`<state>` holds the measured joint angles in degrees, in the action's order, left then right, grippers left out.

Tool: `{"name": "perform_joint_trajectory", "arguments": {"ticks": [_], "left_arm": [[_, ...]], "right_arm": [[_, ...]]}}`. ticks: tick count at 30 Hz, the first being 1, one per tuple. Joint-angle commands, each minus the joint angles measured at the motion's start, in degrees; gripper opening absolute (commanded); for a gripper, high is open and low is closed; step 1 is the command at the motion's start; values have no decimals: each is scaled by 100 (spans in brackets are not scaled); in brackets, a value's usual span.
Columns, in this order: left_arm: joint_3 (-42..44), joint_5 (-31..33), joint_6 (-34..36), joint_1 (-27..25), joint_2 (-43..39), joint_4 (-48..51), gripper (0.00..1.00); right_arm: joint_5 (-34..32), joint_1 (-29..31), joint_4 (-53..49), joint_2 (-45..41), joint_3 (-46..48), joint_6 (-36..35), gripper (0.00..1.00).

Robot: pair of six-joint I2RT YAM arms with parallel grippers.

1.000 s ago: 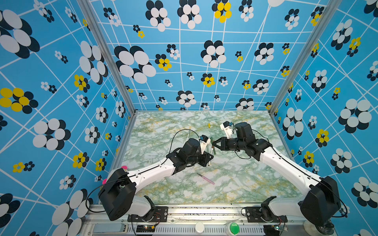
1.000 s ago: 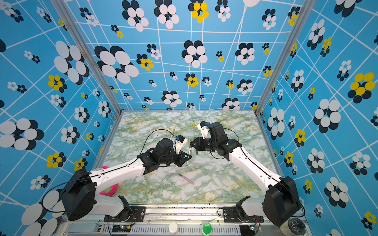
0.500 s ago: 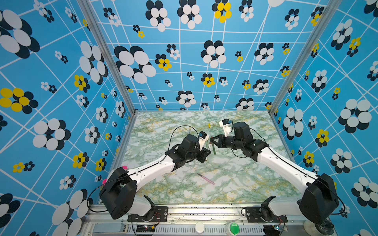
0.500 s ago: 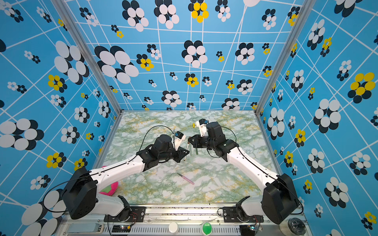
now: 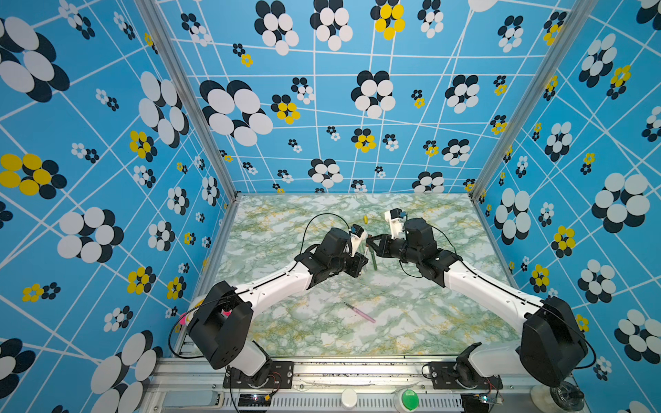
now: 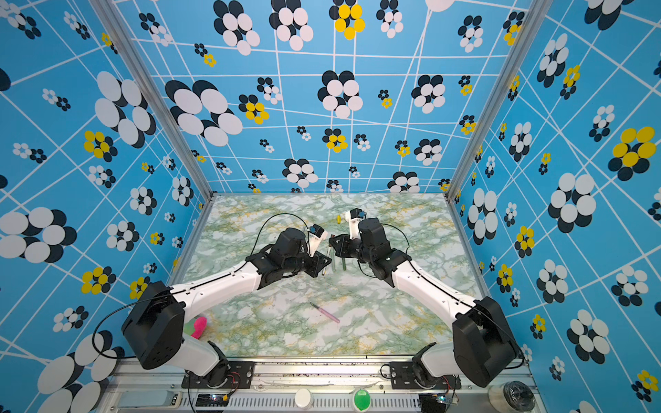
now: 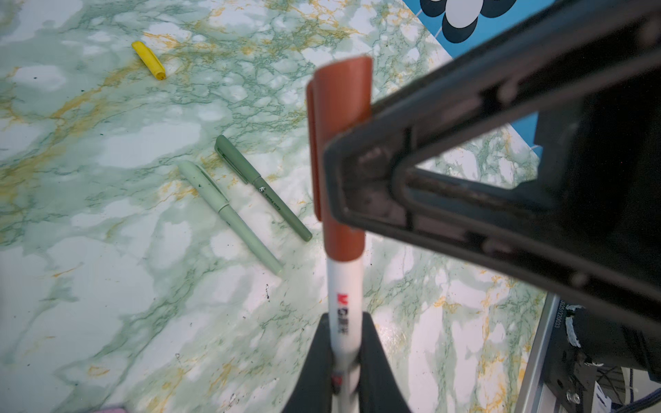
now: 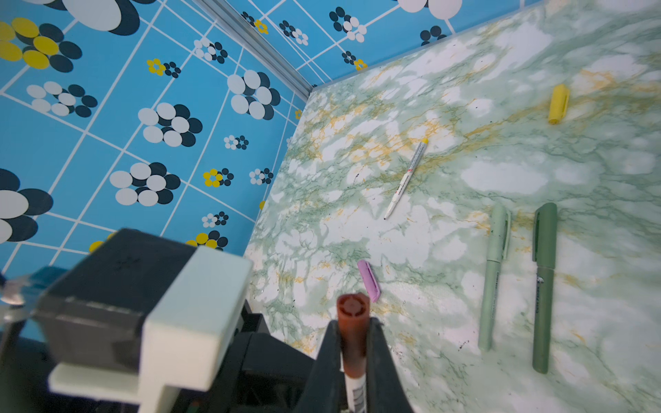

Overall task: Insert the pens into the pen caps
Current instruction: 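Push the red cap down the marker while the left gripper holds it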

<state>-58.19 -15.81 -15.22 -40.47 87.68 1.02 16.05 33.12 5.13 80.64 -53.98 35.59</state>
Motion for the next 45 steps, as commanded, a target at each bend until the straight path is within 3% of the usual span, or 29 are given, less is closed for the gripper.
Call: {"name": "perform_joint_trajectory", "arguments": {"ticks": [1,14,19,24,30,45], "left_arm": [[-1094,-8,345,76,-268,-2967,0],[-783,-43,197,66,-286,-3004,0],[-433,-58,48,22,-334,-2872,0],[527,131,-344,-81,-523,-3061,0],[959,237,-478,-197,-813,-2922,0],[929,155,-481,-311,-1007,-2583,0]], "right_arm": [[1119,630,-1762,466,581,255,0],[844,634,-2162,270,107,28,1],[384,536,-2561,-32,-391,-152,12],[-330,498,-2603,-610,-784,-159,25],[-647,493,-2722,-1126,-913,-309,39],[-870,489,-2570,-1598,-984,-658,36]]}}
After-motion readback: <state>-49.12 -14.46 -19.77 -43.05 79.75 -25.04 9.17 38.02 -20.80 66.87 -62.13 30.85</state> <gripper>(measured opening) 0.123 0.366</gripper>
